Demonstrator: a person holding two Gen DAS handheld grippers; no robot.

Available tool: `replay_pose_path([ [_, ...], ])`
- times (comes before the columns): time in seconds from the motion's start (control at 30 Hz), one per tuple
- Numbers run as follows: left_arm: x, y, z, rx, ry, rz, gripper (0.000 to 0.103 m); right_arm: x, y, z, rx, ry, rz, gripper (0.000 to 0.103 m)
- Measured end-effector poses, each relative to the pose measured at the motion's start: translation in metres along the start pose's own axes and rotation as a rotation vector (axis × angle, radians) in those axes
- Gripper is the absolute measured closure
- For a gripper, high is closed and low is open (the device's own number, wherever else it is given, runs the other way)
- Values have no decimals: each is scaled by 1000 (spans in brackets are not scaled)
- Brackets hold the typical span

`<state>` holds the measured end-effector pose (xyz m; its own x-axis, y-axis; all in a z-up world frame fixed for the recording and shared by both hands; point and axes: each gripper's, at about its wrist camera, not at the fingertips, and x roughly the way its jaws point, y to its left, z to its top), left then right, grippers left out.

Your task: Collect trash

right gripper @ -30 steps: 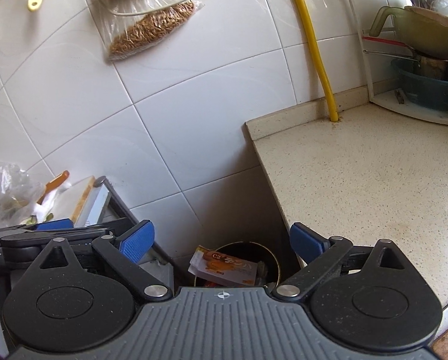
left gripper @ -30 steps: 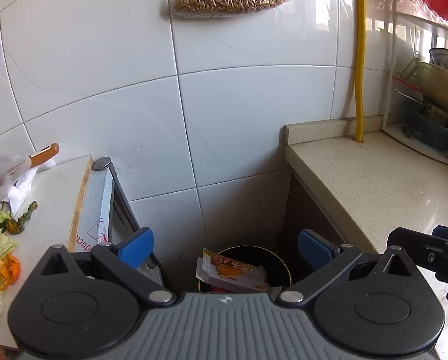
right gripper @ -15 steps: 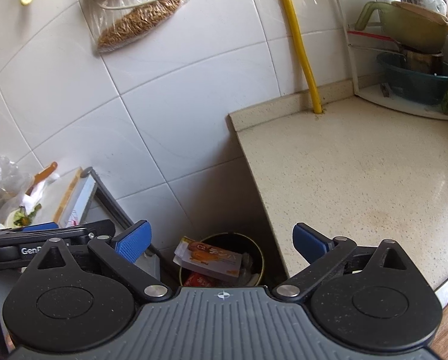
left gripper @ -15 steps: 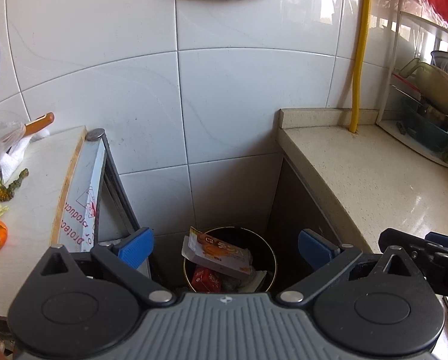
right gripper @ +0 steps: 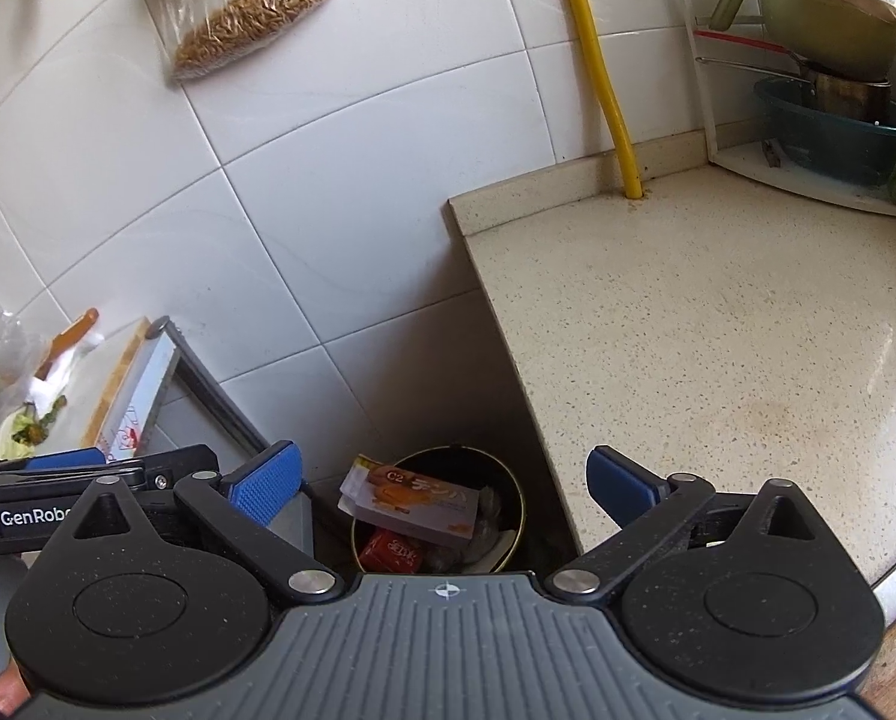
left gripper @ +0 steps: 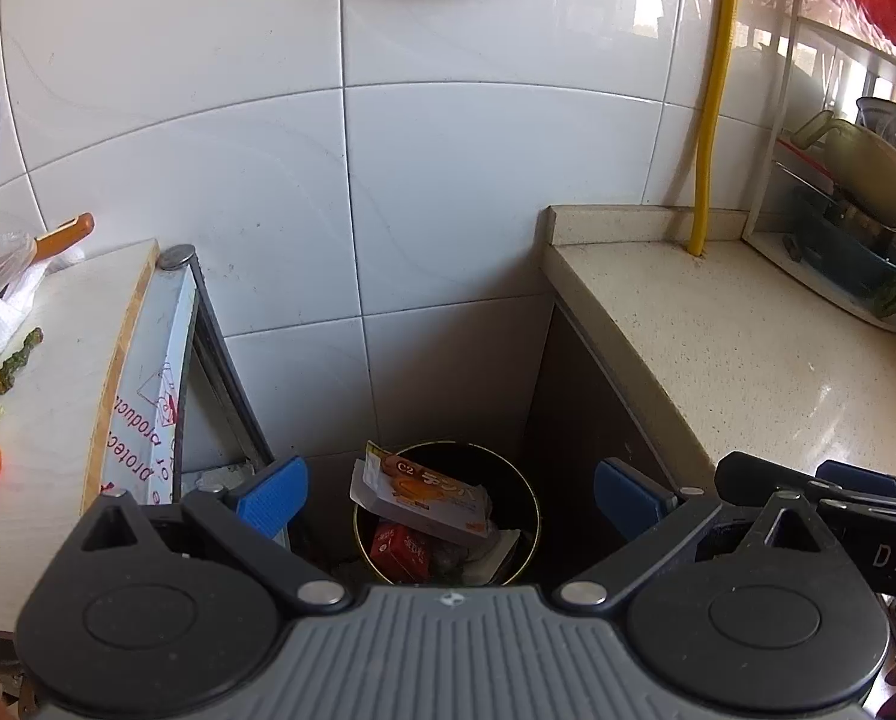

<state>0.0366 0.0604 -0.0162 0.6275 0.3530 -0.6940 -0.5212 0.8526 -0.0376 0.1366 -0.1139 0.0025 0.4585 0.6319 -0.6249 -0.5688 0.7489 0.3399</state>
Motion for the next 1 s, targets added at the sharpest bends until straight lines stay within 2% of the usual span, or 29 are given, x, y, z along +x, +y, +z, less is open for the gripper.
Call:
replay_pose_path([
  [0.27, 7, 2, 0, -31, 48, 12, 3, 4, 2, 1, 6, 11, 13, 0],
  [0.5, -1, -4, -3, 33, -11, 44, 4, 4, 4, 0, 7, 12, 26, 0],
  [0.6, -5, -3, -3, 2, -9, 48, 4, 2, 5, 0, 9, 7, 32, 0],
  [0.73, -9, -2, -3, -18, 13, -2, 17, -3, 4, -1, 15, 0, 43, 0],
  [0.87, -10, -10, 1, 42, 13, 18, 17, -6, 4, 0, 3, -5, 41, 0],
  [1.0, -16, -17, -1, 97, -45, 62, 17, -5, 3, 0, 1, 6, 32, 0],
])
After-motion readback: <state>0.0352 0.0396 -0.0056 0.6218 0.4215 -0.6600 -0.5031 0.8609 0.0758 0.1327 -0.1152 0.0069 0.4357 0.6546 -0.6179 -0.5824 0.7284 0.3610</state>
